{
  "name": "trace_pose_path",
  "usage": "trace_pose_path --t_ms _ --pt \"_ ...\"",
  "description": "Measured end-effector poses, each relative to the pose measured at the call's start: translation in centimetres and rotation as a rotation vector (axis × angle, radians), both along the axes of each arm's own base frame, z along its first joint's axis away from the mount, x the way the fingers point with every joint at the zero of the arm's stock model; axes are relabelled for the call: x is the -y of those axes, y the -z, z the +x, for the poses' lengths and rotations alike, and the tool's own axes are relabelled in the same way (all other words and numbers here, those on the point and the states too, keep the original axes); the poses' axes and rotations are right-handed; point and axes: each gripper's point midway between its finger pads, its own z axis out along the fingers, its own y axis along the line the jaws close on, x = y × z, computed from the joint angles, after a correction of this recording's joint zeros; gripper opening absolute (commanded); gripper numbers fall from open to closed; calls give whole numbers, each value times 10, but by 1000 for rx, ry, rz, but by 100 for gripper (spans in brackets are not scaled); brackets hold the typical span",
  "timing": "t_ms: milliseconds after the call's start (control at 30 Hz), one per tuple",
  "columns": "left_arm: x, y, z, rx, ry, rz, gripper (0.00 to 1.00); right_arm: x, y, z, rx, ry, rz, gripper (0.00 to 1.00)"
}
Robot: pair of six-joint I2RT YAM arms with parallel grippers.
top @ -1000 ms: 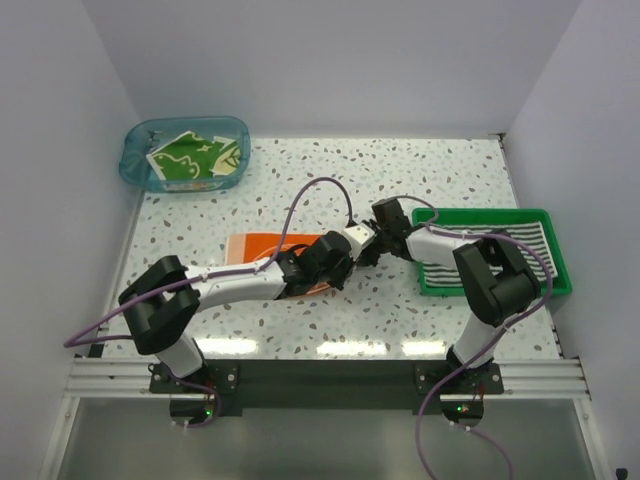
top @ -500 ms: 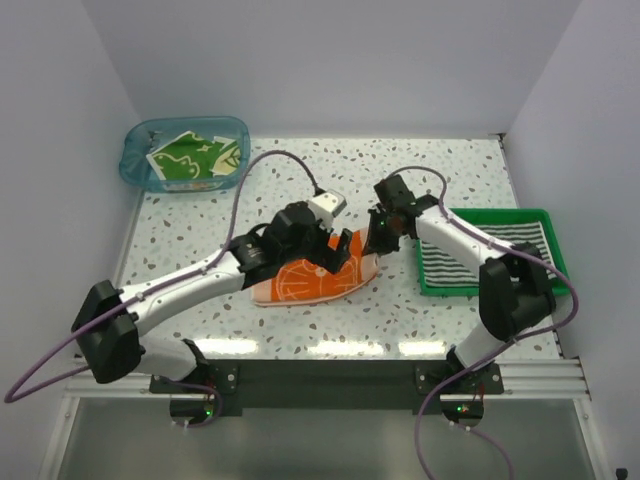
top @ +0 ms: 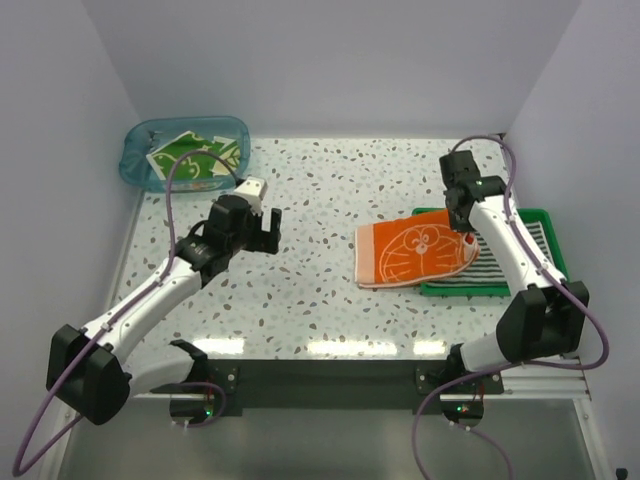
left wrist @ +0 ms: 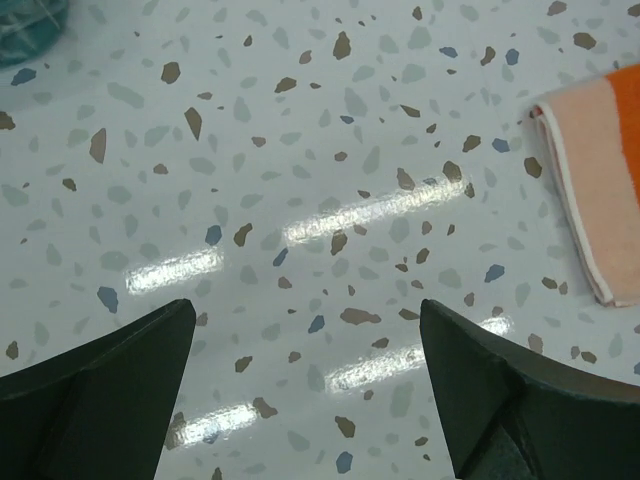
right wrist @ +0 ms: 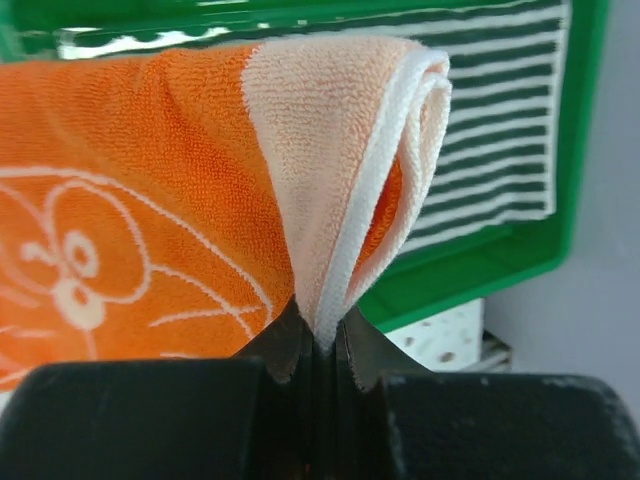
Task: Fold and stack the towels
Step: Neatly place the folded towel into the bin
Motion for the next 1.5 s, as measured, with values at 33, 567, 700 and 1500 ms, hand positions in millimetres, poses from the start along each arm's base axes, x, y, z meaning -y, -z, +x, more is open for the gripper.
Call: trace_pose_path --t_ms 33,567,700,1500 --pt "-3 3 -1 -2 -10 10 100 9 0 0 -7 2 -30 0" --pt "-29 14 -7 17 -111 92 100 110 1 19 -19 41 -297 0" --pt "-31 14 -7 21 -120 98 100 118 8 25 -47 13 -348 0" --pt "-30 15 -8 22 -114 103 100 164 15 19 -72 112 -460 0"
